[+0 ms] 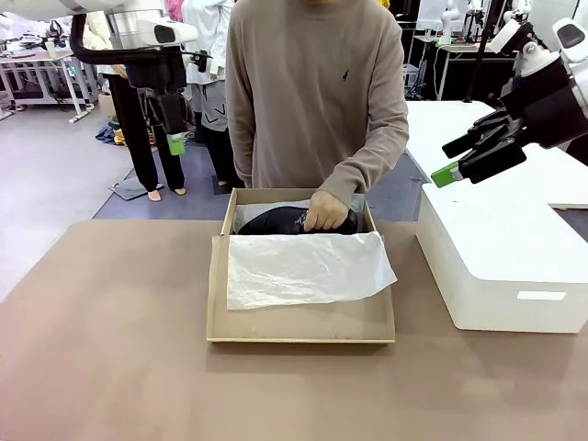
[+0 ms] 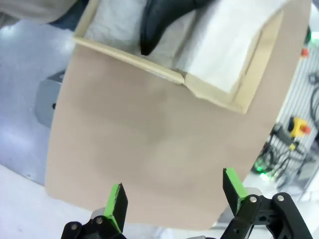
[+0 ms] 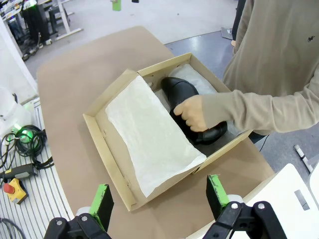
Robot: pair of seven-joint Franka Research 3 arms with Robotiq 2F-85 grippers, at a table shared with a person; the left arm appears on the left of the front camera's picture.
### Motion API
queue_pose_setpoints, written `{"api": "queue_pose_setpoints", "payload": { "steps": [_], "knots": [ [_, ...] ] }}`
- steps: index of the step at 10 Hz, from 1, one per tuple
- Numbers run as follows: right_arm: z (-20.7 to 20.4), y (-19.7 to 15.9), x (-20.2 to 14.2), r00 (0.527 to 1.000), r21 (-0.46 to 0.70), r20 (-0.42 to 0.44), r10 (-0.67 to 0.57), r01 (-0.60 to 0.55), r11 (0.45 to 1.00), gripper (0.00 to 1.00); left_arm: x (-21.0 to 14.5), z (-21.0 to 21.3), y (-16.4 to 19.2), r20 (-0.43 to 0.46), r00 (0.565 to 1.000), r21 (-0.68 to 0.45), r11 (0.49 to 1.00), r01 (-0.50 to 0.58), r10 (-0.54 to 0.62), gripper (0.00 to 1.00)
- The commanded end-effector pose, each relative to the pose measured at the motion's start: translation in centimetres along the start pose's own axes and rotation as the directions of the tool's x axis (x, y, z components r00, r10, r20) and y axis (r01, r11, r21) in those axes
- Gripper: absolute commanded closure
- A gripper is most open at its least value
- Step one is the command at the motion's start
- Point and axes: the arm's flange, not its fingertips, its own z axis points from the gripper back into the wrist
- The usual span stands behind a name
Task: Pack the shoes into the box.
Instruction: Close the Shoes Box.
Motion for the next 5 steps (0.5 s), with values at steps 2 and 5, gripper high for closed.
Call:
{"api": "queue_pose_setpoints", "payload": {
  "steps": [2, 5],
  "knots": [
    [-0.04, -0.18, 0.04, 1.000, 0.013, 0.022, 0.008, -0.008, 1.000, 0.00, 0.22, -0.58, -0.71, -0.014, 1.000, 0.026, 1.000, 0.018, -0.018, 0.00],
    [-0.04, -0.18, 0.04, 1.000, 0.013, 0.022, 0.008, -0.008, 1.000, 0.00, -0.08, -0.09, -0.01, -0.023, 0.997, 0.011, 0.997, 0.079, -0.079, 0.00]
  ]
}}
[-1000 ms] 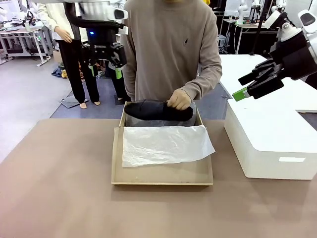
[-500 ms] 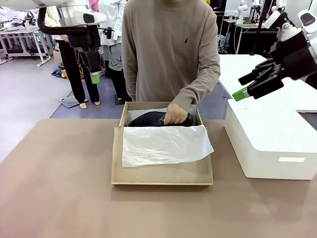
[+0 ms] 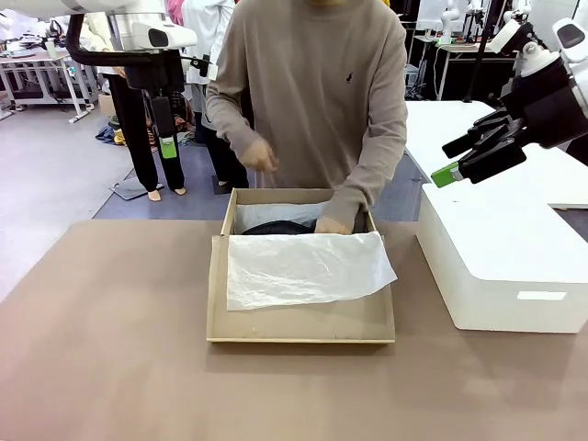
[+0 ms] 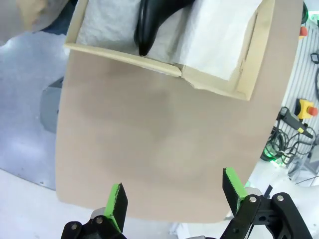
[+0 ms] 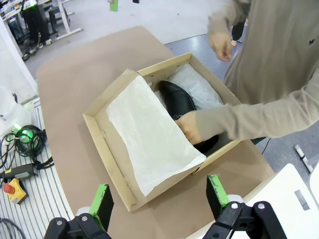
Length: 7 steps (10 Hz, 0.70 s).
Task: Pack the shoes into the box.
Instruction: Close the Shoes Box.
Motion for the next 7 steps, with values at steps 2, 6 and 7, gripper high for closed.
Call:
{"api": "queue_pose_setpoints", "payload": {
  "steps": [2, 6, 7],
  "knots": [
    [0.0, -0.2, 0.0, 1.000, 0.013, 0.022, 0.008, -0.008, 1.000, 0.00, -0.3, 0.1, 0.1, 0.001, 1.000, -0.002, 1.000, -0.009, 0.009, 0.00],
    [0.0, -0.2, 0.0, 1.000, 0.013, 0.022, 0.008, -0.008, 1.000, 0.00, -2.0, 0.3, 0.9, 0.061, 0.996, -0.034, 0.997, 0.068, -0.065, 0.00],
    [0.0, -0.2, 0.0, 1.000, 0.013, 0.022, 0.008, -0.008, 1.000, 0.00, -2.9, 0.2, 1.7, 0.124, 0.984, -0.102, 0.984, 0.145, -0.132, 0.00]
  ]
}}
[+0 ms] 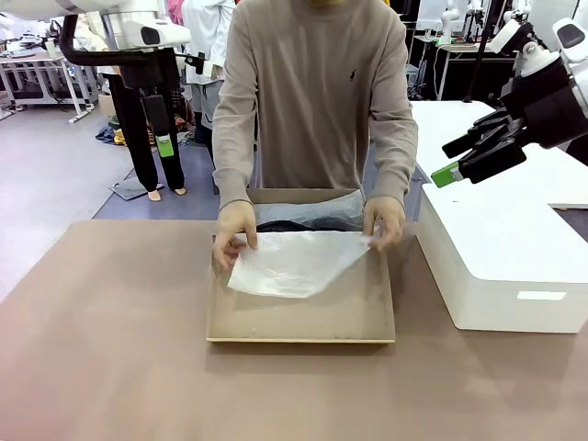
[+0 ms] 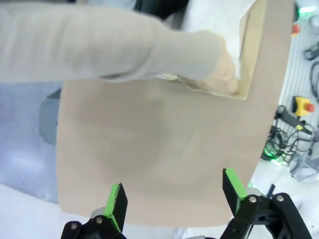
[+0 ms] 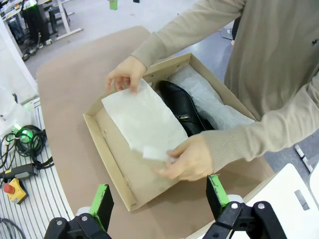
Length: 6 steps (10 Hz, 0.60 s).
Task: Pack the shoes into the box.
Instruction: Close the Shoes Box.
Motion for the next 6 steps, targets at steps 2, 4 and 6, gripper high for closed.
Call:
{"api": "queue_pose_setpoints", "payload": {
  "steps": [2, 4, 6],
  "knots": [
    [0.0, -0.2, 0.0, 1.000, 0.013, 0.022, 0.008, -0.008, 1.000, 0.00, -3.6, -0.1, 2.3, 0.145, 0.970, -0.121, 0.969, 0.214, -0.196, 0.00],
    [0.0, -0.2, 0.0, 1.000, 0.013, 0.022, 0.008, -0.008, 1.000, 0.00, -4.7, -0.6, 3.2, 0.171, 0.948, -0.087, 0.955, 0.285, -0.267, 0.00],
    [0.0, -0.2, 0.0, 1.000, 0.013, 0.022, 0.008, -0.008, 1.000, 0.00, -5.7, -1.4, 3.6, 0.226, 0.891, -0.031, 0.912, 0.409, -0.392, 0.00]
  ]
}}
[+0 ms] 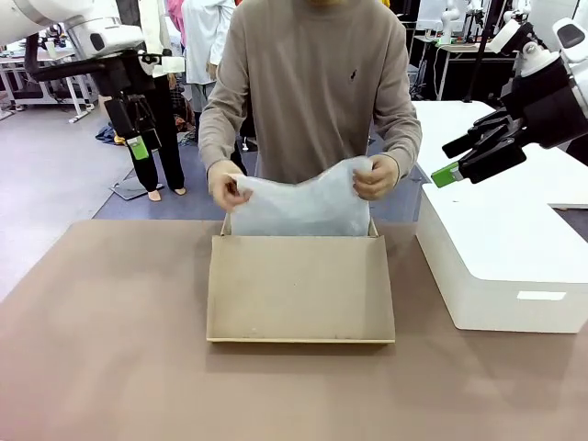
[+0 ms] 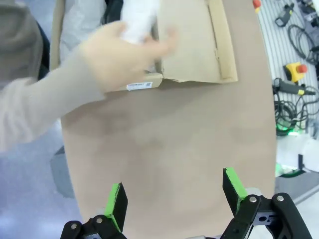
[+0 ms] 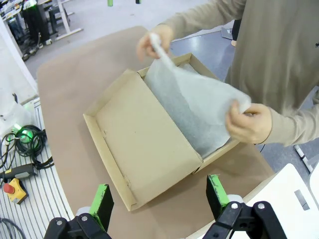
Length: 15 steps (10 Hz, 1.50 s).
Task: Pack the shoes into the box.
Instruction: Close the Shoes Box.
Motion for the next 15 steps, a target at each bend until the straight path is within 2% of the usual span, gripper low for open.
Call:
{"api": "queue_pose_setpoints", "payload": {
  "steps": [1, 5, 6, 12, 13, 15],
  "knots": [
    [-0.04, -0.18, 0.05, 1.000, 0.013, 0.022, 0.008, -0.008, 1.000, 0.00, -0.84, -0.36, -0.54, 0.055, 0.994, 0.009, 0.996, 0.092, -0.092, 0.14],
    [-0.04, -0.18, 0.05, 1.000, 0.013, 0.022, 0.008, -0.008, 1.000, 0.00, -0.92, -0.25, -0.78, 0.061, 0.992, 0.001, 0.994, 0.109, -0.108, 0.86],
    [-0.04, -0.18, 0.05, 1.000, 0.013, 0.022, 0.008, -0.008, 1.000, 0.00, -0.88, -0.26, -0.78, 0.062, 0.992, 0.002, 0.994, 0.109, -0.109, 1.00],
    [-0.04, -0.18, 0.05, 1.000, 0.013, 0.022, 0.008, -0.008, 1.000, 0.00, -0.78, -0.18, -0.77, 0.059, 0.992, 0.011, 0.994, 0.110, -0.110, 1.00],
    [-0.04, -0.18, 0.05, 1.000, 0.013, 0.022, 0.008, -0.008, 1.000, 0.00, -0.84, -0.01, -0.75, 0.029, 0.998, 0.019, 0.998, 0.064, -0.064, 1.00],
    [-0.04, -0.18, 0.05, 1.000, 0.013, 0.022, 0.008, -0.008, 1.000, 0.00, -0.08, 0.11, 0.00, 0.034, 0.995, 0.002, 0.996, 0.091, -0.091, 1.00]
  ]
}}
